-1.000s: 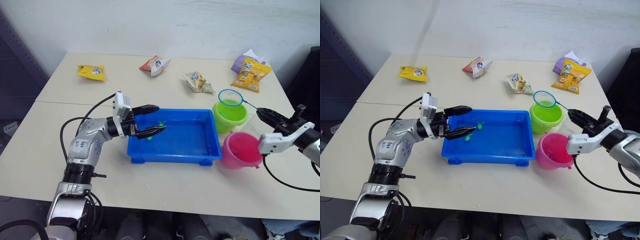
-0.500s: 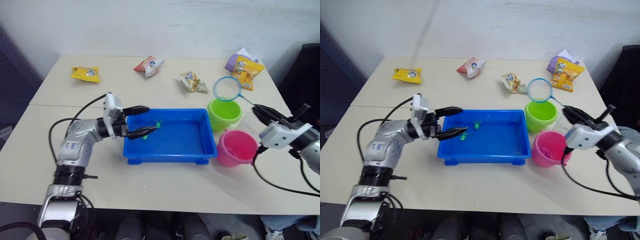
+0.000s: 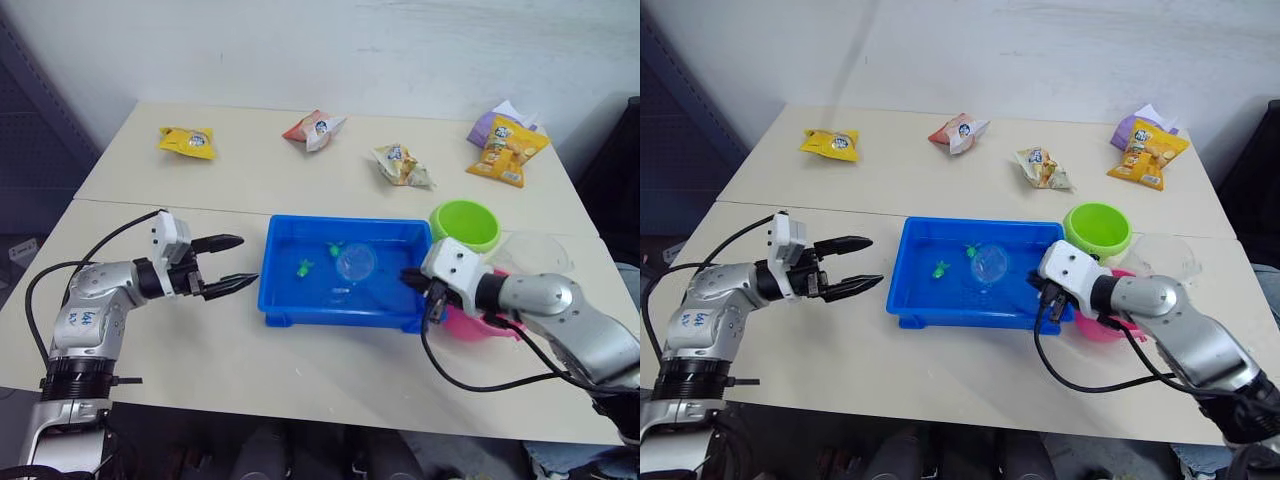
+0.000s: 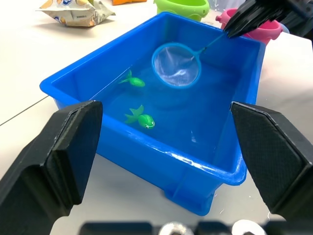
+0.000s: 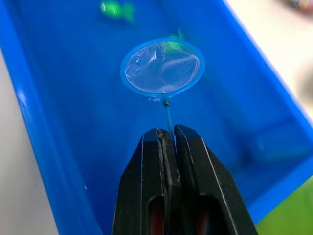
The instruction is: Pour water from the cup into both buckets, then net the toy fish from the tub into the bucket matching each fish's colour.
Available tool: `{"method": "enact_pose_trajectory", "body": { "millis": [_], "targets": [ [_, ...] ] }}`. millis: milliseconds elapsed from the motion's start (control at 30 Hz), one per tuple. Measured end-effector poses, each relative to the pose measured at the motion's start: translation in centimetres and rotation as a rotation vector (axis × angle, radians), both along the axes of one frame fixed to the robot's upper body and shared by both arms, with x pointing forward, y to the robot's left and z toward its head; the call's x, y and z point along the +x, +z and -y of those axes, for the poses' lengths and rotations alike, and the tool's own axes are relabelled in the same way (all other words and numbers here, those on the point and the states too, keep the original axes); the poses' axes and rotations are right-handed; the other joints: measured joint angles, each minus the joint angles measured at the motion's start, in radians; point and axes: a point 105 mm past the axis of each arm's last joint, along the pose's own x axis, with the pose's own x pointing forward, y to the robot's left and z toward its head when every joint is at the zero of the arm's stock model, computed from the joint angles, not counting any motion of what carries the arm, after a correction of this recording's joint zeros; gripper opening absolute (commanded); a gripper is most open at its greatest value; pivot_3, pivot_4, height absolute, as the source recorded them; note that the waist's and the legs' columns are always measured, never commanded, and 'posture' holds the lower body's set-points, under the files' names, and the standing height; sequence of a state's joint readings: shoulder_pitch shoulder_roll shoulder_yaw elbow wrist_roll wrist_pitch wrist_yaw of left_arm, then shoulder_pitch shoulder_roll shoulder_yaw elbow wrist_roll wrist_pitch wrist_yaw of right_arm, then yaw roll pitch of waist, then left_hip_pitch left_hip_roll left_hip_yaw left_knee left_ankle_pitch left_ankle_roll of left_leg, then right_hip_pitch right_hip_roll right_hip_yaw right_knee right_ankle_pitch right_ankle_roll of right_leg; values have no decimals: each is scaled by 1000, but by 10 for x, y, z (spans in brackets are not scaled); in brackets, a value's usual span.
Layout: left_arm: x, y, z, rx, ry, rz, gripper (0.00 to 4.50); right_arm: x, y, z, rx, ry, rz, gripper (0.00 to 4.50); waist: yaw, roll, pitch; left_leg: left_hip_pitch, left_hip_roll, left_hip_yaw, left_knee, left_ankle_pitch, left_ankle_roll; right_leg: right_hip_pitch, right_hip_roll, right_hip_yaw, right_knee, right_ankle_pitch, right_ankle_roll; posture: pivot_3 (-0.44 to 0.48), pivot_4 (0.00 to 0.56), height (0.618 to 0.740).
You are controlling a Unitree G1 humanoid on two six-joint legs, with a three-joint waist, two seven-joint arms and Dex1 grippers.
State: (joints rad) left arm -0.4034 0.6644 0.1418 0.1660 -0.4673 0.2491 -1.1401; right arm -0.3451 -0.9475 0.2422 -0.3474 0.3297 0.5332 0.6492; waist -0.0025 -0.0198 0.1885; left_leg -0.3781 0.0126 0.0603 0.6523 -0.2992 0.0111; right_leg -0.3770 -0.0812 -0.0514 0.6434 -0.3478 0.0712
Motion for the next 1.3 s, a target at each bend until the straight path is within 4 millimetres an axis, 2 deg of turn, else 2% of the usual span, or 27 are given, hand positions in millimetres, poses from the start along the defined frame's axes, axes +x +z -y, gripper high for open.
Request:
{"method": "enact_pose_trajectory", "body": {
  "millis": [167,367,467,567,667,800,900,1133,1300],
  "targets": [
    [-3,1,1,13,3,7,4477,1,-1,8,-26,-38,-87,0,-6,0,0,1,0,0,0,0,0,0,0,0,1,0,0,0,150,738],
    [-4,2,2,14,14,10,4477,10,-10,4,16,-73,-168,0,-12,0,0,1,0,0,0,0,0,0,0,0,2,0,0,0,150,738],
    [-4,4,3,17,13,20,4477,19,-18,-5,33,-87,-200,0,-18,0,0,1,0,0,0,0,0,0,1,0,2,0,0,0,150,738],
    [-4,5,3,17,13,22,4477,29,-15,-20,88,-79,-197,0,-26,0,0,1,0,0,0,0,-1,0,1,0,3,0,0,0,150,738],
    [-4,4,3,18,16,22,4477,38,-13,-24,103,-95,-197,0,-25,0,0,1,0,0,0,0,-1,0,1,0,2,0,0,0,150,738],
    [-4,3,2,18,23,18,4477,43,-16,-34,142,-91,-216,0,-25,0,0,1,0,0,-1,0,-1,0,1,0,2,0,0,0,150,738],
    [-5,2,2,19,23,17,4477,44,-10,-44,189,-65,-196,0,-25,0,0,1,0,0,-1,0,-1,0,1,0,2,0,0,0,150,738],
    [-5,3,3,19,19,19,4477,37,13,-43,306,-35,-189,0,-25,0,0,1,0,0,-1,0,-1,0,1,0,2,0,0,0,150,738],
    [-2,6,8,6,-3,27,4477,15,22,-29,352,-15,-205,0,-20,0,0,1,0,0,-2,0,0,0,1,-1,1,0,0,0,150,738]
  ]
}}
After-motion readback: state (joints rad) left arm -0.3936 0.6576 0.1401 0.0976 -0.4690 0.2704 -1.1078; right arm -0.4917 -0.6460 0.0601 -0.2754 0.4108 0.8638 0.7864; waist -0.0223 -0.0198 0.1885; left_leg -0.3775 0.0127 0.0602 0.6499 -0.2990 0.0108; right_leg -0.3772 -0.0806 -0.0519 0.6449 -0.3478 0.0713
